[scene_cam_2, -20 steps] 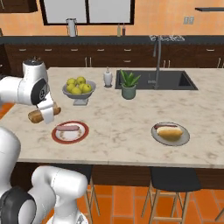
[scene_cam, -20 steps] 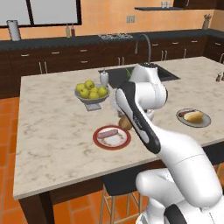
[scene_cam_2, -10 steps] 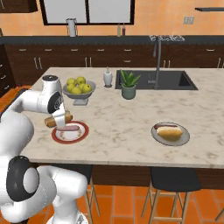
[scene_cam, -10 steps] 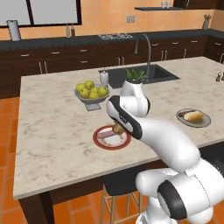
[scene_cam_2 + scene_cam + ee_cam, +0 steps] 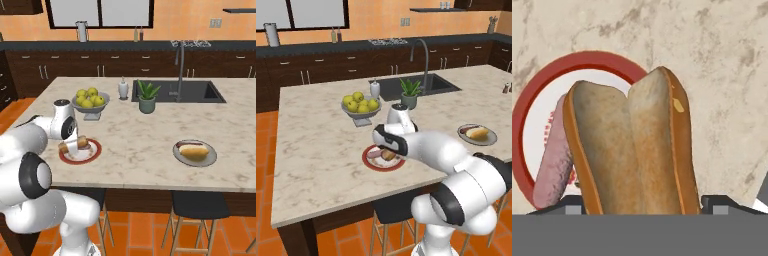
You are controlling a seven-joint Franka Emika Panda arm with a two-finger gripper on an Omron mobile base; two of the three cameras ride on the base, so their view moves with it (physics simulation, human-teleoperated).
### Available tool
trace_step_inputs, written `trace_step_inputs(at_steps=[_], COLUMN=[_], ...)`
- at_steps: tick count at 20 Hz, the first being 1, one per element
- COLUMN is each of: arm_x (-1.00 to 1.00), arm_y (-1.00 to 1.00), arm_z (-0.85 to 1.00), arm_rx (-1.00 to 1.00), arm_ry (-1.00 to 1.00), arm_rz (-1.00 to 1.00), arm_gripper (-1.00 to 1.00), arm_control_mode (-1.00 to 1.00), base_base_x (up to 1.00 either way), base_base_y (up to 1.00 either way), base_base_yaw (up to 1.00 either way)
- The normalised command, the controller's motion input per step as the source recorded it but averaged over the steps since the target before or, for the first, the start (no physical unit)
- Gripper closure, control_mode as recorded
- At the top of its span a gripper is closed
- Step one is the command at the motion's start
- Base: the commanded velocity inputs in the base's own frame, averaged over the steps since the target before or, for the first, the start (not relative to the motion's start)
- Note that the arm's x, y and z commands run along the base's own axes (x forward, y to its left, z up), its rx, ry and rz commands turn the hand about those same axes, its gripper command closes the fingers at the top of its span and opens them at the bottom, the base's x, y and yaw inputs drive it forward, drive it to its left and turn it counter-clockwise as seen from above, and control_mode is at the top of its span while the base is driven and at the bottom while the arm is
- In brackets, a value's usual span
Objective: Place one bun and one sausage from the bowl on each plate.
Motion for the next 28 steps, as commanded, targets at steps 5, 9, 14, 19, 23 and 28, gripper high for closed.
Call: trace_step_inputs(at_steps=[5,9,14,19,23,28], arm_x=[0.18,0.17,0.28,0.25,-0.24,-0.98], arm_y=[0.03,0.15,0.0,0.0,0.0,-0.21], arm_z=[-0.33,-0.19,-0.16,-0.09,0.55,1.0], arm_rx=[0.0,0.0,0.0,0.0,0.01,0.19], arm_ry=[0.01,0.0,0.0,-0.01,-0.15,-0.14], arm_rz=[-0.07,-0.05,-0.05,-0.03,0.0,0.0], arm_gripper=[1.0,-1.0,-1.0,-1.0,-1.0,-1.0], arm_control_mode=[-1.0,-1.0,-1.0,-1.0,-1.0,-1.0], base_base_x=[0.0,0.0,0.0,0.0,0.0,0.0], base_base_y=[0.0,0.0,0.0,0.0,0.0,0.0], base_base_yaw=[0.0,0.0,0.0,0.0,0.0,0.0])
